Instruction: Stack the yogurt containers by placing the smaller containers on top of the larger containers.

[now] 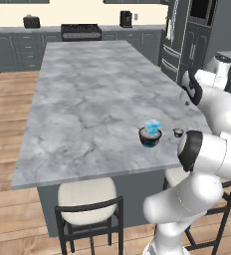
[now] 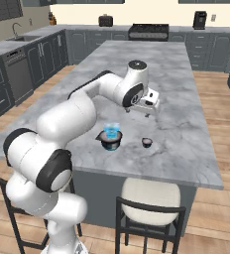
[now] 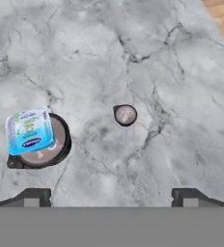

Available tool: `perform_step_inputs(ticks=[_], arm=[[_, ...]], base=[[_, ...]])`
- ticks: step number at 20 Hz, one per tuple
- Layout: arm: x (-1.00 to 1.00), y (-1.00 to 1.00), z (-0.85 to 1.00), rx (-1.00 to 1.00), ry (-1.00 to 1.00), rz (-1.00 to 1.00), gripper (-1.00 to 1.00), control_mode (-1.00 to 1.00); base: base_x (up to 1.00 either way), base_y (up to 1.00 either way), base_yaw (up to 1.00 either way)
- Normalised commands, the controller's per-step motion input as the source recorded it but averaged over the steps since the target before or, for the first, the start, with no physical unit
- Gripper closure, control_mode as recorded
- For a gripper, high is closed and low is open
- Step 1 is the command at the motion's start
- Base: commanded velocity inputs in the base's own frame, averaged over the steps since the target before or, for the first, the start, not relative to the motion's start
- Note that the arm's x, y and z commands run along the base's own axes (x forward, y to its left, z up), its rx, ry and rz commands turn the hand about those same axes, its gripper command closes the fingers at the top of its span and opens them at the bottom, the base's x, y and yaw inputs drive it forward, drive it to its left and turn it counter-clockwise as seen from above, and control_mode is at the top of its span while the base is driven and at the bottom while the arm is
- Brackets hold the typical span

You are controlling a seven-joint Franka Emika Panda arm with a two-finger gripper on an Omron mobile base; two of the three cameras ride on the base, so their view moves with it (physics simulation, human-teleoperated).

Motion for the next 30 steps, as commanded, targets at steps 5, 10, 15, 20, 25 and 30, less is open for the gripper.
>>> perform_step_inputs(ticks=[5, 10, 15, 20, 25, 30], arm=[[-0.28, -0.06, -0.38, 0.18, -0.03, 0.0, -1.0, -1.0], [-0.03, 0.01, -0.47, 0.01, 0.02, -0.01, -1.0, -1.0], [0.0, 0.01, -0.29, -0.03, 0.1, -0.07, -1.0, -1.0], [0.0, 0.12, -0.31, -0.02, 0.08, -0.08, -1.0, -1.0], [0.25, 0.16, -0.19, 0.0, -0.01, -0.04, -1.0, -1.0], [0.19, 0.06, -0.23, 0.0, -0.08, -0.02, -1.0, -1.0]], base=[[0.0, 0.0, 0.0], [0.0, 0.0, 0.0], [0.0, 0.0, 0.0], [0.0, 0.0, 0.0], [0.0, 0.0, 0.0], [0.0, 0.0, 0.0]])
